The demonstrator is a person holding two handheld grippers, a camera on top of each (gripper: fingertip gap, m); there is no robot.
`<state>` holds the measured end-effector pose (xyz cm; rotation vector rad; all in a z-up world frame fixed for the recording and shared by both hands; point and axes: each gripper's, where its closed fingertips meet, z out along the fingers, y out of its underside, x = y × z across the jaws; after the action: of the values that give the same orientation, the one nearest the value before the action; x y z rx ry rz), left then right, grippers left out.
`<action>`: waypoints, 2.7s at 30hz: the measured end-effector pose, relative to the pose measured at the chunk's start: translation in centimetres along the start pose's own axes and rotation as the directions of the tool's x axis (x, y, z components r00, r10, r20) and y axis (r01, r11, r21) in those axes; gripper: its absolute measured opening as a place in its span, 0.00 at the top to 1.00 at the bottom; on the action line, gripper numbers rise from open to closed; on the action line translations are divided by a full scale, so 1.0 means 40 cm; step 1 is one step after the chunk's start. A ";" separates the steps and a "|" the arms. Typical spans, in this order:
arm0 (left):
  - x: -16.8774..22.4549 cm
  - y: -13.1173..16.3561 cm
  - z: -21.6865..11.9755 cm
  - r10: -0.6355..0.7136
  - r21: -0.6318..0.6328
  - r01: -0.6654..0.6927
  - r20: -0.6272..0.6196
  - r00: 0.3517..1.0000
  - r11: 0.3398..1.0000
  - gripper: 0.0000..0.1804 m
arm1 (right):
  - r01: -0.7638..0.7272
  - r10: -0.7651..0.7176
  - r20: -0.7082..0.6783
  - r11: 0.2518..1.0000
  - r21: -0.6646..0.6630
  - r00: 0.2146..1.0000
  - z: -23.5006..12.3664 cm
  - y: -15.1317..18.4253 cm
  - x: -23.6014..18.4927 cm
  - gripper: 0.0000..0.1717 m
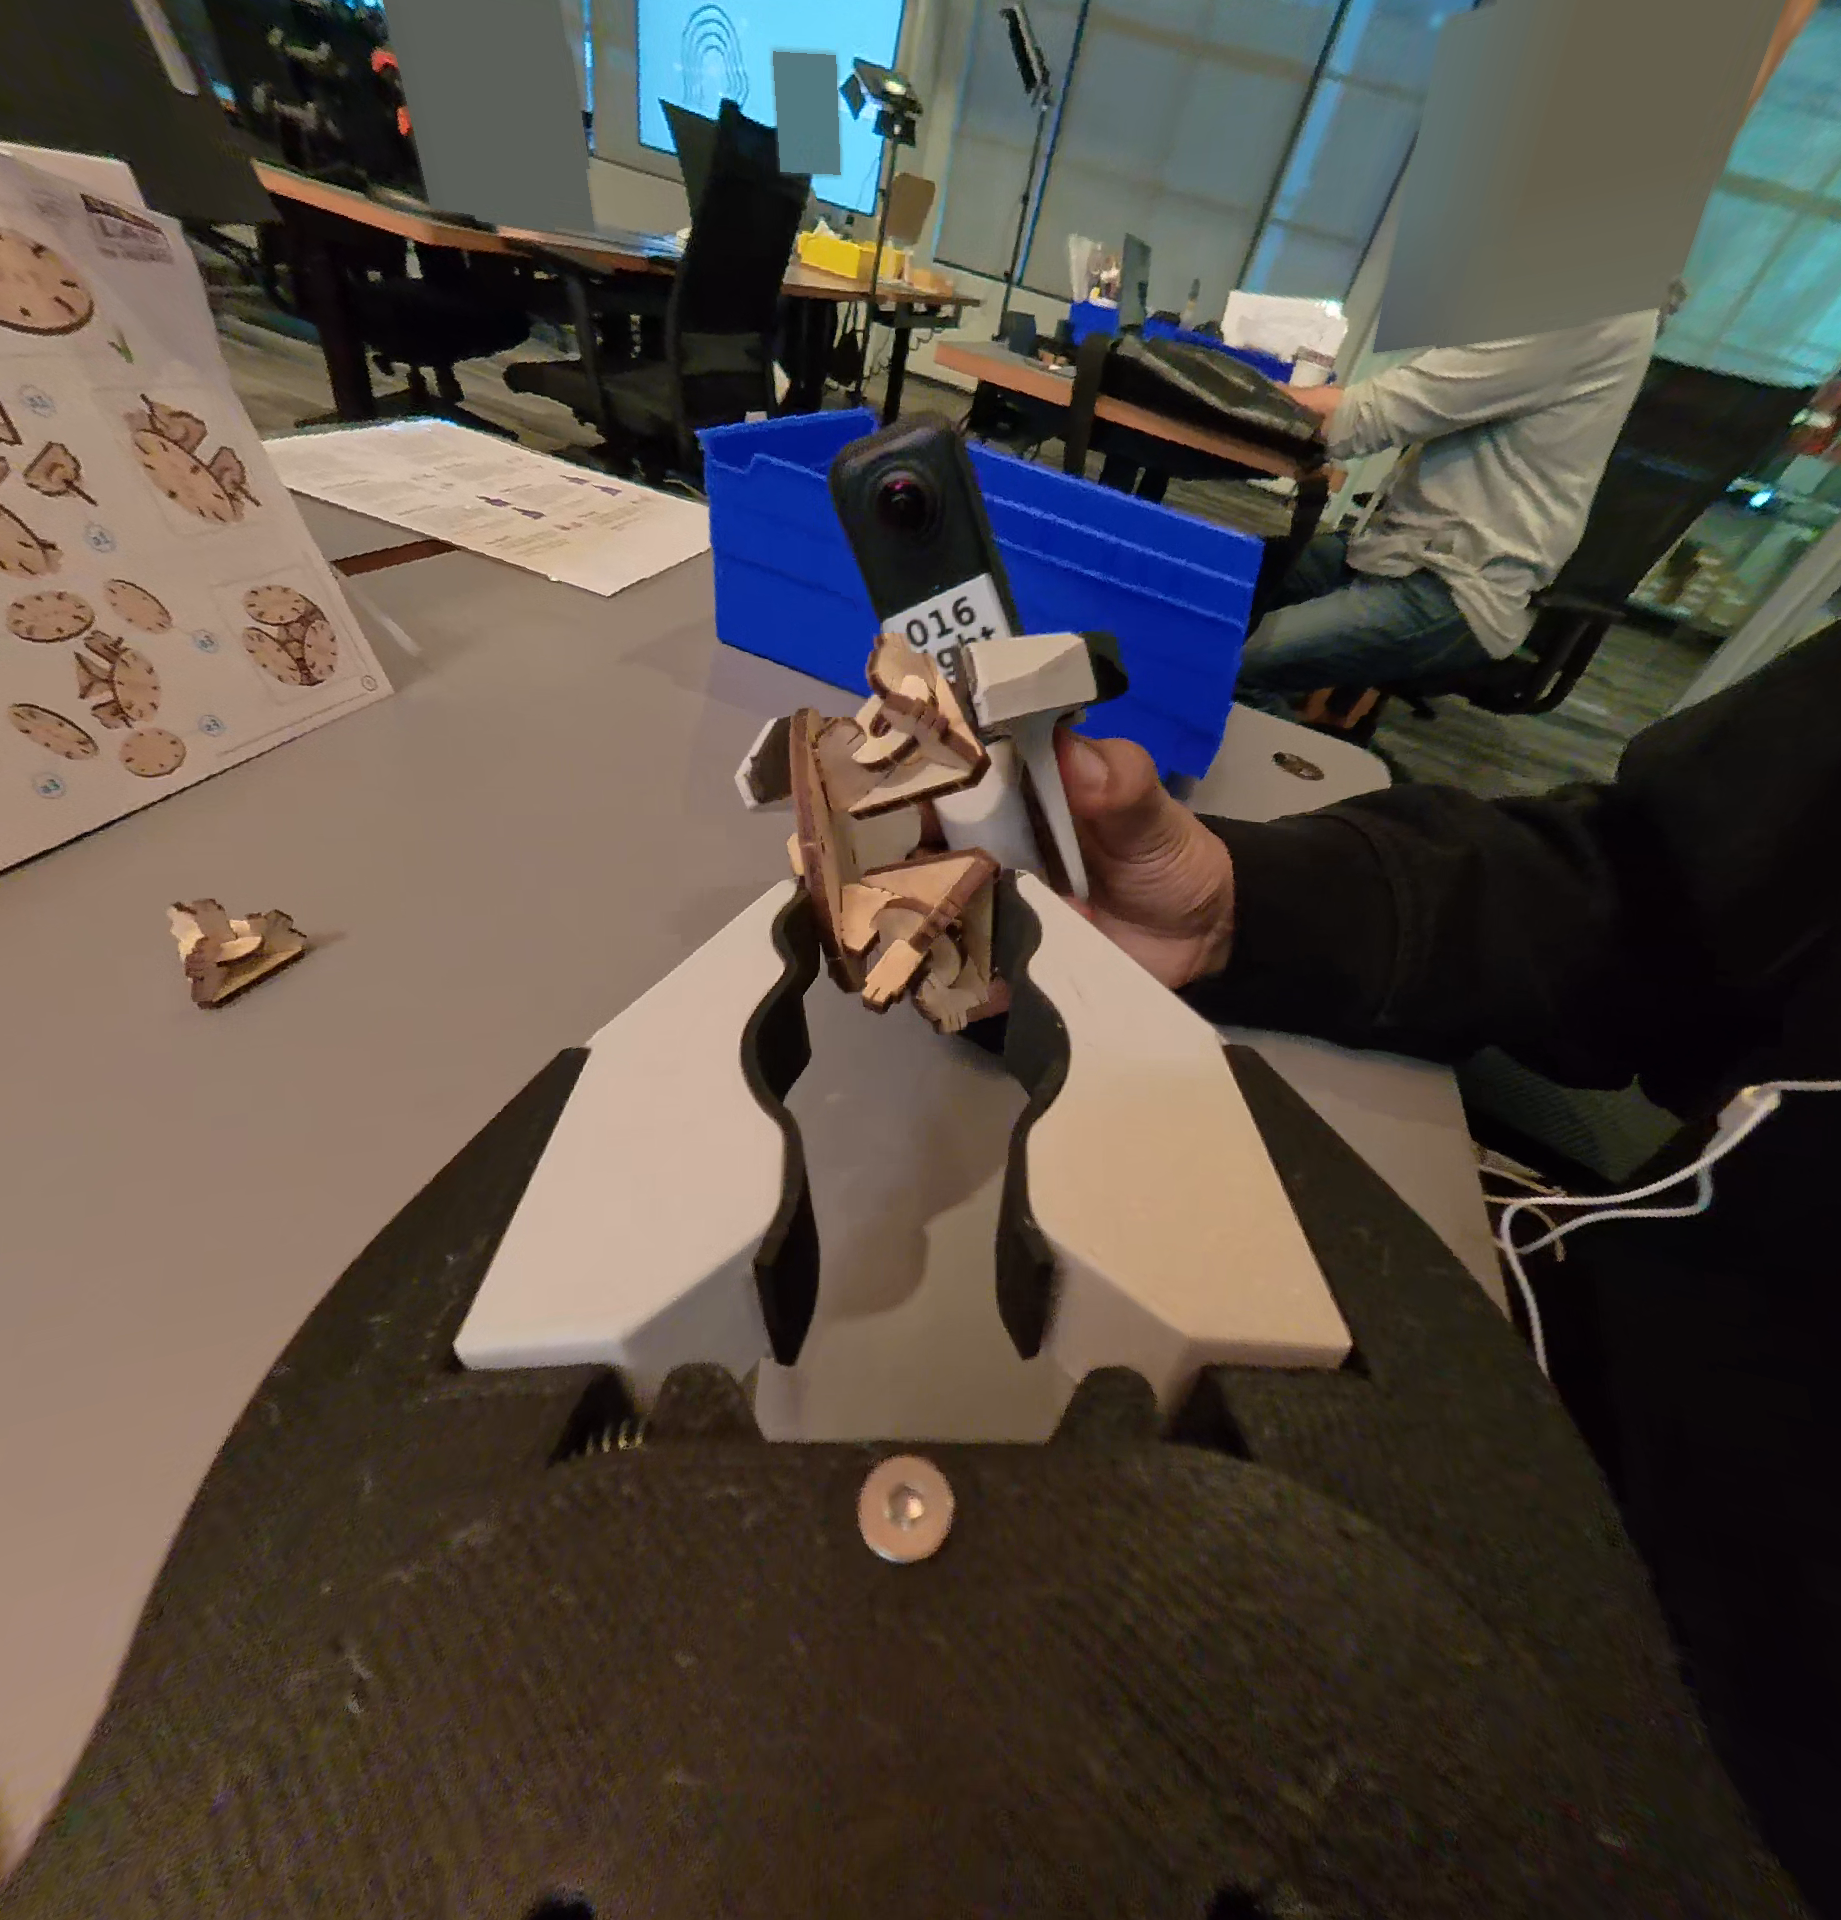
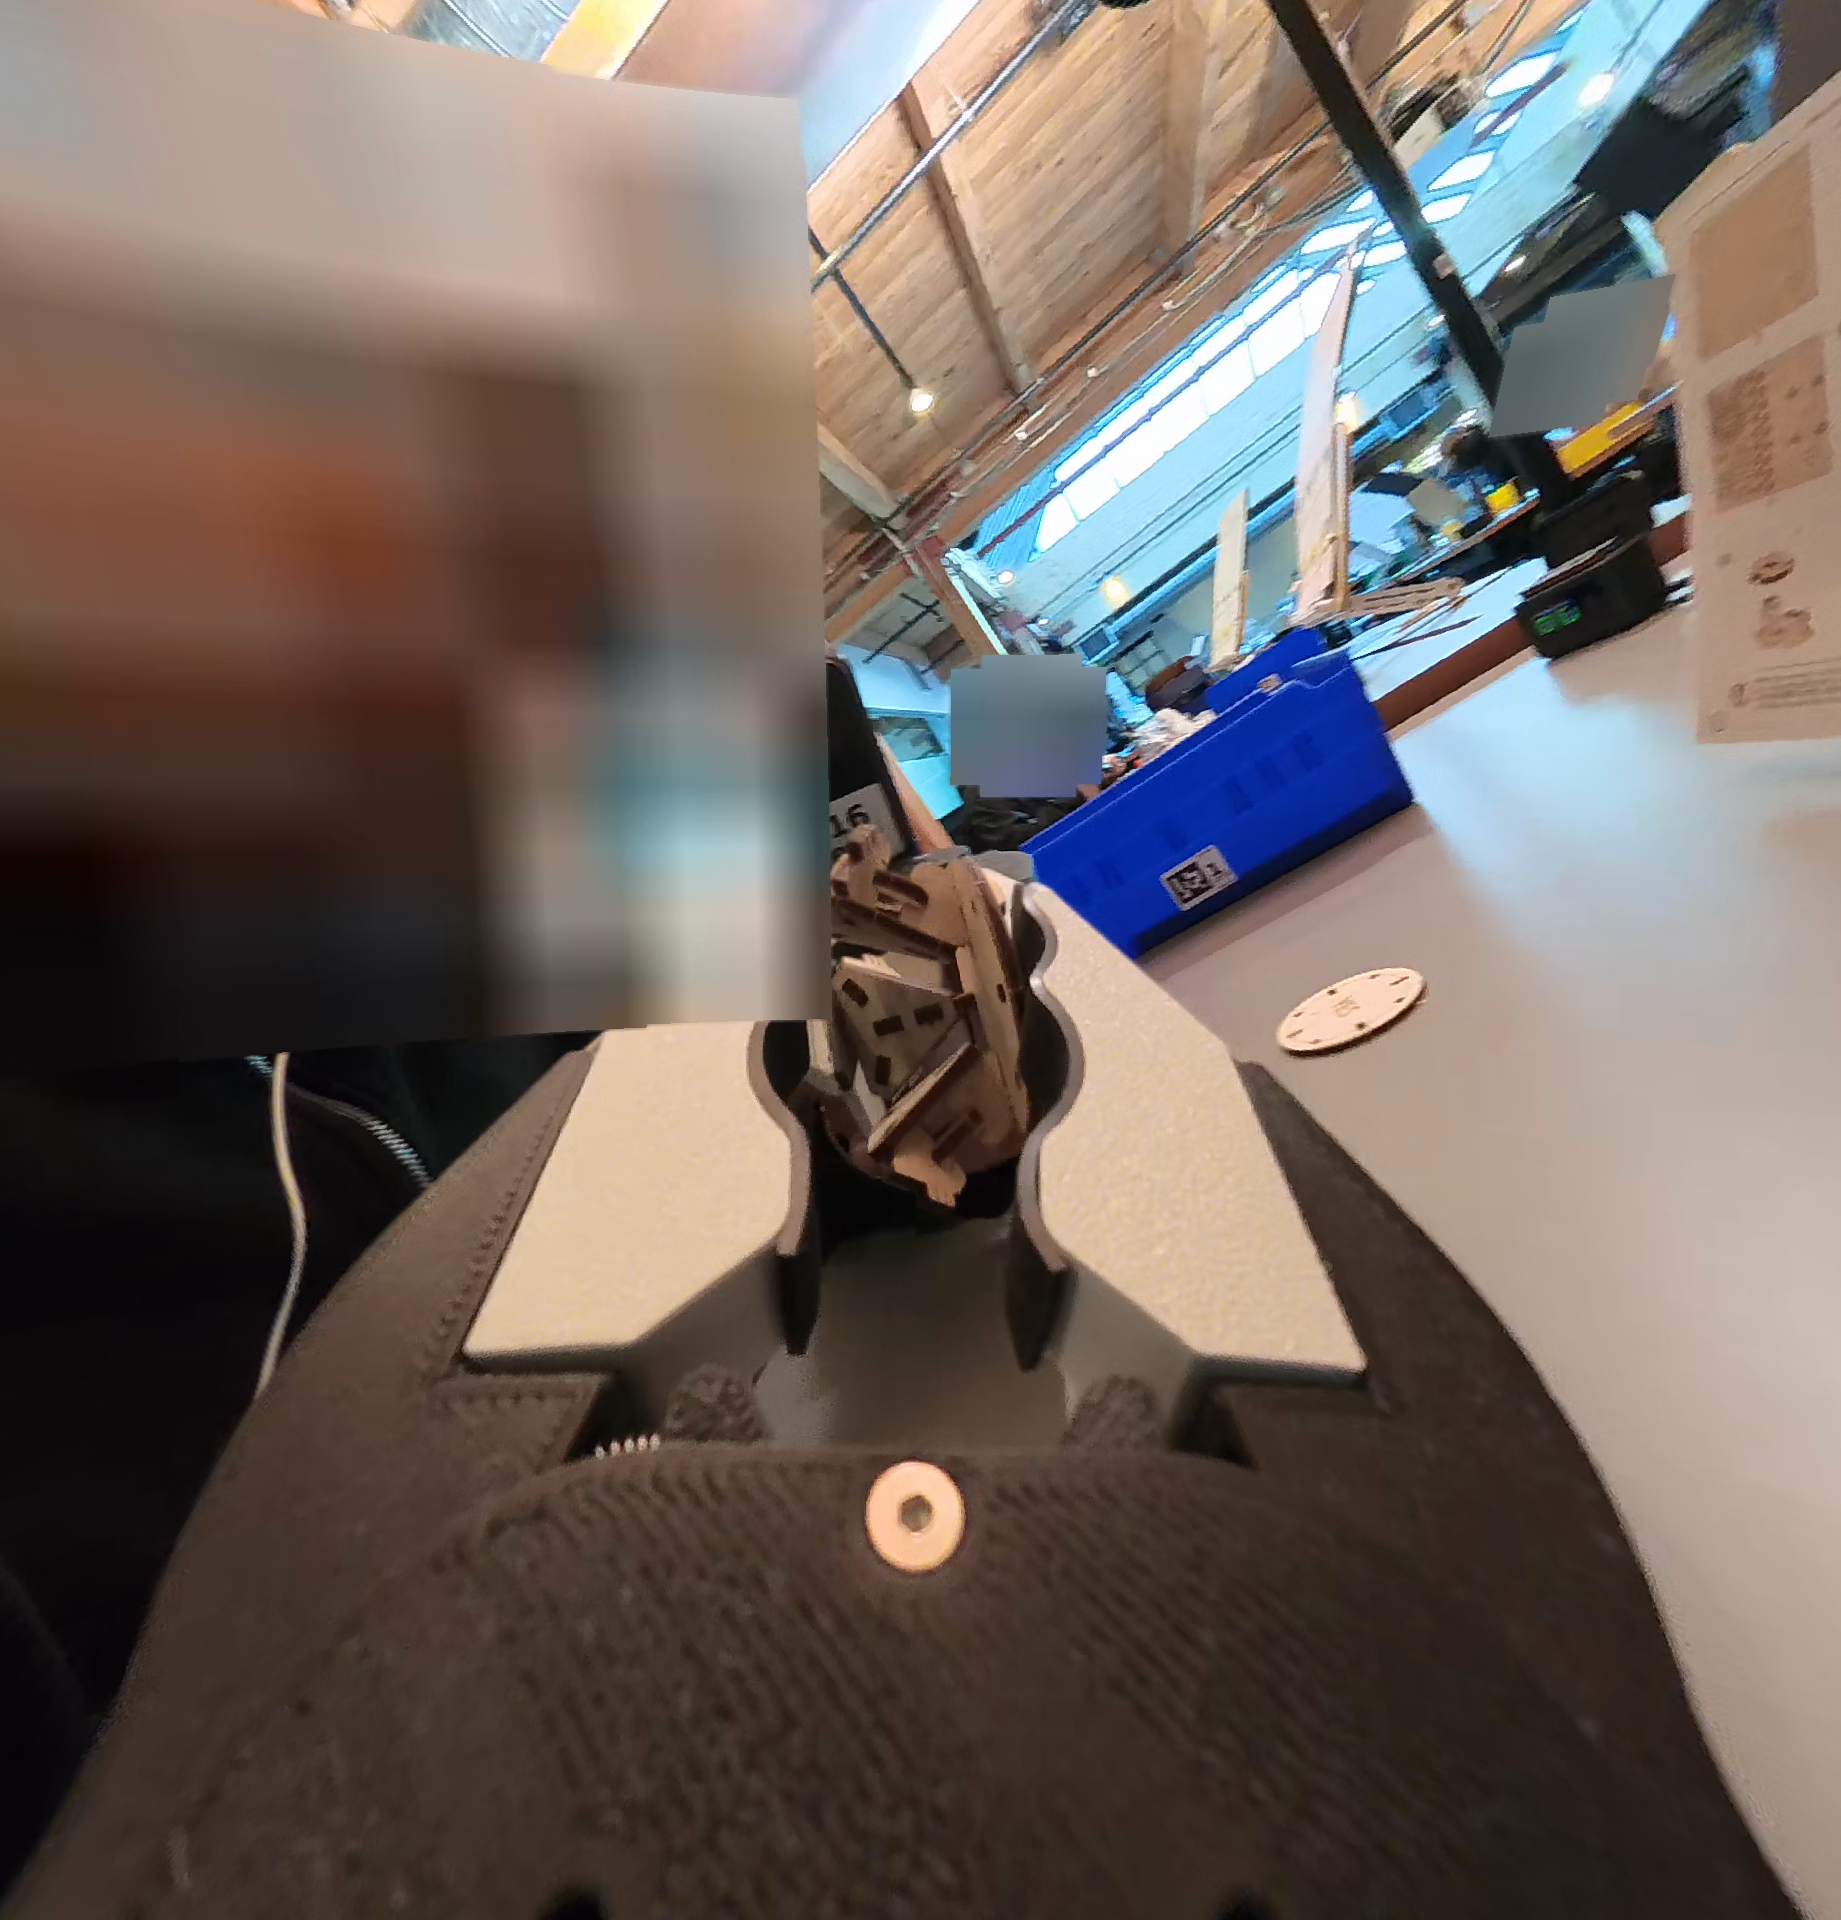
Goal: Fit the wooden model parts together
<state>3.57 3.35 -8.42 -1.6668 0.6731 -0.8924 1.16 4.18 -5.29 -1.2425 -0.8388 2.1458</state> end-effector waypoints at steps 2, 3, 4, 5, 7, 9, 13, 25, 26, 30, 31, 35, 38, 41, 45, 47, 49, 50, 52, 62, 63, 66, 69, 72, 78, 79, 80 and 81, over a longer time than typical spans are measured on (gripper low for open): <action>0.008 -0.002 -0.001 -0.020 0.012 0.021 -0.037 0.999 1.000 0.83 | -0.013 0.013 0.018 1.000 0.003 1.000 0.000 -0.001 -0.005 0.80; 0.011 -0.001 -0.001 -0.034 0.015 0.035 -0.057 0.998 0.999 0.80 | -0.022 0.022 0.025 1.000 0.007 0.999 -0.001 -0.002 -0.007 0.80; 0.015 0.000 0.000 -0.053 0.016 0.055 -0.081 0.995 0.998 0.79 | -0.029 0.029 0.034 1.000 0.004 0.999 -0.005 -0.004 -0.009 0.80; 0.019 0.000 0.000 -0.075 0.016 0.077 -0.108 0.991 0.997 0.78 | -0.029 0.029 0.045 1.000 -0.007 0.999 -0.009 -0.003 -0.012 0.80; 0.016 -0.002 -0.003 -0.119 0.019 0.122 -0.140 0.983 0.992 0.75 | -0.004 0.006 0.043 0.999 -0.048 0.999 -0.014 0.002 -0.020 0.80; 0.012 -0.007 -0.010 -0.152 0.020 0.158 -0.175 0.973 0.987 0.74 | 0.029 -0.023 0.056 0.994 -0.107 0.998 -0.025 0.009 -0.036 0.80; 0.035 -0.022 -0.022 -0.209 0.022 0.225 -0.296 0.932 0.974 0.80 | -0.007 0.014 0.104 0.997 -0.071 0.994 -0.040 -0.015 -0.062 0.80; 0.073 -0.012 -0.018 -0.274 -0.017 0.292 -0.406 0.872 0.956 0.82 | -0.127 0.142 0.151 0.986 -0.105 0.978 -0.029 0.013 -0.057 0.81; 0.071 -0.012 -0.020 -0.286 -0.020 0.305 -0.412 0.865 0.952 0.82 | -0.111 0.128 0.138 0.986 -0.121 0.982 -0.031 0.018 -0.055 0.81; 0.071 -0.010 -0.023 -0.389 -0.081 0.399 -0.465 0.795 0.913 0.76 | -0.011 0.027 0.062 0.968 -0.252 0.998 -0.039 0.061 -0.040 0.81; 0.072 -0.008 -0.024 -0.412 -0.099 0.418 -0.476 0.777 0.903 0.75 | 0.023 -0.011 0.044 0.954 -0.299 0.999 -0.041 0.076 -0.036 0.81; 0.074 0.021 -0.013 -0.395 -0.145 0.371 -0.448 0.802 0.917 0.77 | 0.155 -0.169 0.006 0.888 -0.433 0.986 -0.052 0.114 -0.029 0.80; 0.081 0.040 -0.008 -0.336 -0.164 0.294 -0.425 0.840 0.942 0.84 | 0.239 -0.259 0.029 0.835 -0.497 0.965 -0.057 0.133 -0.037 0.81; 0.086 0.053 -0.007 -0.269 -0.167 0.218 -0.417 0.868 0.962 0.87 | 0.328 -0.360 0.052 0.770 -0.547 0.932 -0.060 0.148 -0.042 0.81; 0.090 0.063 -0.005 -0.163 -0.152 0.110 -0.404 0.900 0.982 0.87 | 0.428 -0.488 0.073 0.674 -0.603 0.870 -0.062 0.160 -0.040 0.80; 0.093 0.059 -0.009 -0.111 -0.127 0.064 -0.408 0.906 0.990 0.87 | 0.463 -0.529 0.082 0.646 -0.606 0.845 -0.058 0.158 -0.046 0.80; 0.096 0.047 -0.015 -0.077 -0.088 0.044 -0.416 0.906 0.995 0.87 | 0.499 -0.562 0.089 0.636 -0.588 0.822 -0.050 0.150 -0.054 0.80; 0.097 0.043 -0.017 -0.065 -0.073 0.037 -0.419 0.905 0.997 0.87 | 0.514 -0.575 0.094 0.632 -0.580 0.813 -0.047 0.148 -0.058 0.80; 0.099 0.039 -0.019 -0.037 -0.050 0.018 -0.419 0.907 0.999 0.87 | 0.525 -0.587 0.096 0.624 -0.579 0.804 -0.043 0.147 -0.060 0.80; 0.101 0.024 -0.028 -0.015 0.006 0.019 -0.431 0.902 1.000 0.87 | 0.518 -0.598 0.075 0.616 -0.593 0.798 -0.055 0.142 -0.046 0.70; 0.102 0.015 -0.033 -0.018 0.021 0.030 -0.439 0.898 0.999 0.87 | 0.510 -0.591 0.072 0.622 -0.594 0.804 -0.058 0.142 -0.043 0.69; 0.108 -0.006 -0.047 -0.043 0.054 0.078 -0.477 0.878 0.995 0.87 | 0.520 -0.587 0.086 0.627 -0.580 0.805 -0.053 0.145 -0.048 0.73; 0.110 -0.013 -0.051 -0.078 0.059 0.125 -0.506 0.859 0.990 0.87 | 0.572 -0.615 0.119 0.621 -0.536 0.779 -0.038 0.142 -0.072 0.81; 0.116 -0.016 -0.055 -0.108 0.053 0.162 -0.539 0.835 0.985 0.88 | 0.600 -0.656 0.107 0.596 -0.533 0.747 -0.039 0.133 -0.071 0.88; 0.120 -0.015 -0.058 -0.126 0.039 0.179 -0.562 0.817 0.983 0.87 | 0.624 -0.690 0.110 0.560 -0.545 0.715 -0.042 0.131 -0.076 0.93; 0.119 -0.015 -0.057 -0.128 0.038 0.180 -0.560 0.818 0.983 0.87 | 0.623 -0.694 0.107 0.555 -0.551 0.712 -0.042 0.131 -0.074 0.93; 0.117 -0.014 -0.057 -0.129 0.039 0.181 -0.558 0.820 0.983 0.87 | 0.621 -0.694 0.103 0.554 -0.555 0.712 -0.043 0.130 -0.073 0.93; 0.114 -0.015 -0.057 -0.127 0.042 0.180 -0.552 0.824 0.983 0.87 | 0.617 -0.695 0.098 0.554 -0.559 0.712 -0.043 0.129 -0.071 0.94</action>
<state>4.24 -1.38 -6.52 -1.3917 0.8705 -1.5294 3.32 -0.82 -8.11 -1.0465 -1.6486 1.2047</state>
